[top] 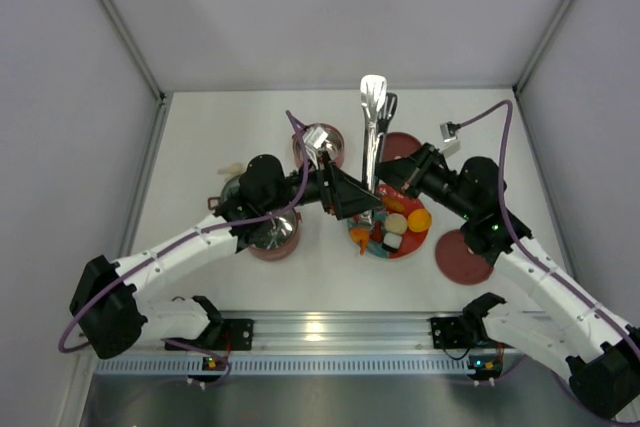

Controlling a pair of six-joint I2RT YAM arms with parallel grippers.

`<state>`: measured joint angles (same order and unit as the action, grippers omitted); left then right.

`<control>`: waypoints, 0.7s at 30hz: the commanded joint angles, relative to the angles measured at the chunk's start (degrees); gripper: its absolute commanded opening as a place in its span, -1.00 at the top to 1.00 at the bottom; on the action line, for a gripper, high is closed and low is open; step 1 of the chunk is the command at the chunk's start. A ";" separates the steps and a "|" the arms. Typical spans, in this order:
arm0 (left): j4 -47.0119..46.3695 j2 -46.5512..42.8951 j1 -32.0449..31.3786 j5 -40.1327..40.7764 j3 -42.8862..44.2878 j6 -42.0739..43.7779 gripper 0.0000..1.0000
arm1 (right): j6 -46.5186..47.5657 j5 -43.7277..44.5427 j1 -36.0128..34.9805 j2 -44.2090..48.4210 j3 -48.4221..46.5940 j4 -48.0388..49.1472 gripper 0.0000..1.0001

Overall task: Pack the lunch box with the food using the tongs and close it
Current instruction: Pick up the clamp at the corner of the board.

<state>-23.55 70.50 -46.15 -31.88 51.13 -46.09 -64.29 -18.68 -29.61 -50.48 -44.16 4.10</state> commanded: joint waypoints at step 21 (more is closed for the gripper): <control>-15.56 -2.30 -0.26 -1.34 -3.15 -7.97 -0.20 | 1.98 9.54 -8.89 -4.28 1.19 24.82 1.00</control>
<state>-35.92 71.35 -46.02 -31.79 48.07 -54.81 -65.45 -10.68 -37.56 -54.24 -39.62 24.23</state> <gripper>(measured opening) 0.625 0.013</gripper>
